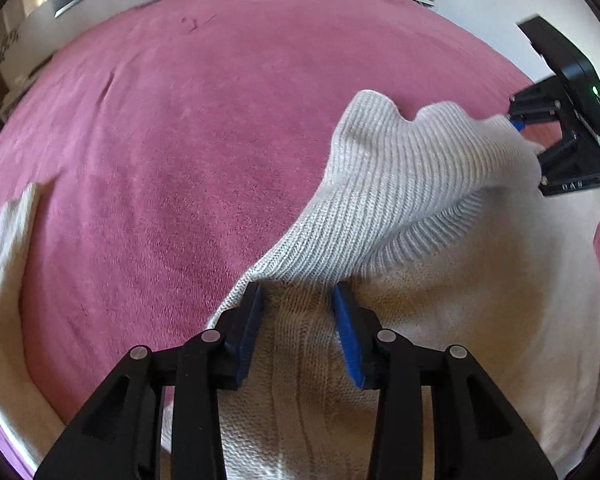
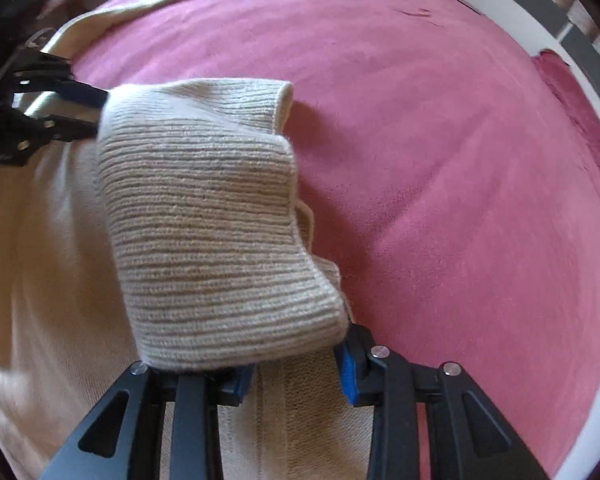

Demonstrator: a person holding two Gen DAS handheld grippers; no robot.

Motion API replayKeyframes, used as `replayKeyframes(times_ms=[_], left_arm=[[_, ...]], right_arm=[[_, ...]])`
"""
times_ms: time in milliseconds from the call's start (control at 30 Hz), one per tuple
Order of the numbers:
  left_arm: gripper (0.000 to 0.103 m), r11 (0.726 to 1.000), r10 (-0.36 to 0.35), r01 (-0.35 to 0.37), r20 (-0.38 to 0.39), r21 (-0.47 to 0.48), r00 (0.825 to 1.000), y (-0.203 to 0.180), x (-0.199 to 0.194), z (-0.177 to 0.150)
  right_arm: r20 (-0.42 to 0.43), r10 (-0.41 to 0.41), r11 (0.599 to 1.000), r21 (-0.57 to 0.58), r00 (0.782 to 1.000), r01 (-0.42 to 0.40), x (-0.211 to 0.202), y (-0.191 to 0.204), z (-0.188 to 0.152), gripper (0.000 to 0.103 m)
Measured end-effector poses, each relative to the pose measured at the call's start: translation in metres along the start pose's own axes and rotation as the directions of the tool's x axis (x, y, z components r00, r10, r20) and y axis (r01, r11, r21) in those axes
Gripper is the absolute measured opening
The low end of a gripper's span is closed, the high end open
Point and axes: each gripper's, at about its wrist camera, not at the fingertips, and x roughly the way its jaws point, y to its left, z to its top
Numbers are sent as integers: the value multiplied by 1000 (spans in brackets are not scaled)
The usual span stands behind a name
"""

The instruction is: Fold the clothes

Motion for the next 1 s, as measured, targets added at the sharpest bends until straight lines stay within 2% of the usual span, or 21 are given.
replayKeyframes(times_ms=[67, 100, 167, 233, 367, 433, 467, 500, 533, 567, 600, 633, 667, 700, 767, 800, 833, 867, 900, 933, 1000], left_arm=[[26, 997, 50, -51, 12, 51, 999, -12, 0, -2], [14, 994, 69, -70, 18, 82, 997, -19, 0, -2], [5, 976, 145, -150, 42, 160, 988, -34, 2, -1], [3, 963, 190, -200, 70, 179, 979, -39, 5, 3], [2, 962, 241, -251, 95, 104, 966, -27, 15, 23], [3, 960, 255, -264, 99, 94, 962, -23, 22, 33], [3, 957, 264, -274, 100, 100, 959, -23, 26, 37], [3, 953, 274, -285, 102, 106, 956, -23, 30, 41], [3, 956, 266, -273, 77, 106, 961, -22, 35, 45], [3, 965, 241, -246, 56, 88, 969, -18, 33, 49], [4, 976, 204, -208, 57, 69, 977, -14, 28, 49], [5, 992, 121, -123, 49, 29, 991, -3, 21, 46], [6, 999, 33, -32, 32, -26, 999, 10, 17, 42], [9, 997, -15, 16, 22, -71, 1000, 22, 14, 39], [22, 984, -72, 75, 26, -160, 997, 49, 6, 31], [33, 981, -54, 59, 33, -183, 998, 59, 2, 28], [36, 978, -12, 22, 46, -207, 999, 69, -2, 25], [38, 976, -13, 25, 54, -217, 998, 75, -3, 23], [46, 975, -46, 52, 34, -216, 998, 79, 1, 21], [57, 973, -81, 81, 10, -216, 997, 83, 6, 19], [69, 971, -139, 133, -12, -200, 990, 85, 13, 17]], right_arm=[[-23, -26, 999, -36, 999, 25, 2, 7, 2, 6], [-14, -75, 995, -60, 997, 75, 1, 12, 1, 5], [6, -173, 979, -105, 985, 173, 0, 22, -1, 4], [31, -267, 952, -145, 963, 269, -1, 31, -4, 3], [61, -342, 939, 6, 938, 343, -8, -9, -4, 3], [67, -437, 899, 56, 897, 433, -9, -35, -5, 3], [64, -434, 899, 93, 899, 427, -12, -46, -5, 3], [63, -404, 908, 154, 913, 391, -14, -64, -6, 2], [76, -335, 929, 190, 939, 317, -15, -73, -6, 3], [98, -194, 962, 216, 976, 169, -15, -80, -9, 4], [108, -48, 966, 260, 993, 19, -13, -84, -13, 4], [125, 94, 945, 300, 988, -128, -10, -87, -17, 10], [140, 186, 920, 322, 973, -222, -8, -87, -23, 24], [140, 202, 915, 326, 969, -238, -5, -86, -27, 24], [146, 227, 912, 315, 963, -263, -1, -85, -31, 26], [152, 236, 914, 302, 960, -273, 0, -86, -32, 26], [158, 249, 911, 296, 956, -286, 1, -87, -32, 26], [155, 259, 910, 292, 953, -295, 0, -83, -24, 26], [148, 267, 912, 282, 952, -300, 0, -82, -22, 28], [143, 272, 915, 267, 952, -301, 1, -84, -19, 33], [128, 322, 916, 210, 938, -343, 1, -74, -17, 44]])
